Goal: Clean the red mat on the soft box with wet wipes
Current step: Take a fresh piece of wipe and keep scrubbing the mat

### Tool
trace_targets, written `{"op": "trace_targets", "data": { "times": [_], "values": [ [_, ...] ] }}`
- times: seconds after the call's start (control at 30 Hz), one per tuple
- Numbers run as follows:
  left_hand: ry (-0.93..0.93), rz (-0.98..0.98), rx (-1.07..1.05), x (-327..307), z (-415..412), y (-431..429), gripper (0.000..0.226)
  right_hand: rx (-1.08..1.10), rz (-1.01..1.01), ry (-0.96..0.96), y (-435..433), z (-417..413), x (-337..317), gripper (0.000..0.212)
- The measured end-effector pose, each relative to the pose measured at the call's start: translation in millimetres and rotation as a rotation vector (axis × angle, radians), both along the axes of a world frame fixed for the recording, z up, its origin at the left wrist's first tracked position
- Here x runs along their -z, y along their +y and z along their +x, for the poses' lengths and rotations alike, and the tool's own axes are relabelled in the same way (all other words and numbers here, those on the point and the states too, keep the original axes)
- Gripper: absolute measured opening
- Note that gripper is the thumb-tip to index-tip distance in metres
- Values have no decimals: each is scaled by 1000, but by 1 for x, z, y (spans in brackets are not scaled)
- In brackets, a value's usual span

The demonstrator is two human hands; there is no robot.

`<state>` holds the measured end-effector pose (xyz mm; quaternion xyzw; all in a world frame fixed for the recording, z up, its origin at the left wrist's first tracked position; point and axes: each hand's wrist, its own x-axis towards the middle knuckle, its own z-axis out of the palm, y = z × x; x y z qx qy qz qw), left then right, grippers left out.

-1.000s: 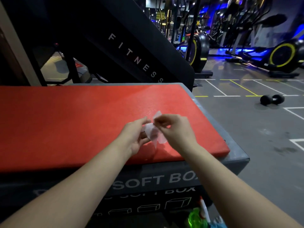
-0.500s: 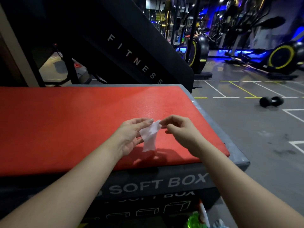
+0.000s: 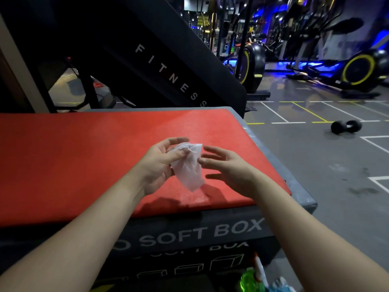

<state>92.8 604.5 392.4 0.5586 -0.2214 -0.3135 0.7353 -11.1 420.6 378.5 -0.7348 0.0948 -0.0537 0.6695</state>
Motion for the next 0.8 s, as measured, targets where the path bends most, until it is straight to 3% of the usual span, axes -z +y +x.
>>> {"op": "trace_targets", "data": {
  "times": [0.13,0.27,0.37,0.53,0.8],
  "values": [
    [-56,92,35,-1,2,4,36,-118,1,-7,7,-8,-6,30],
    [-47,211,-146,4,1,-1,38,-52,80,-22,12,-11,-10,27],
    [56,325,-114,4,-2,-5,43,46,122,-43,12,-12,-11,20],
    [235,212,-86,-2,-10,-14,52,121,252,-116,6,-13,-14,30],
    [-109,251,50,2,-18,-14,30,149,248,-171,-2,-17,-13,29]
  ]
}}
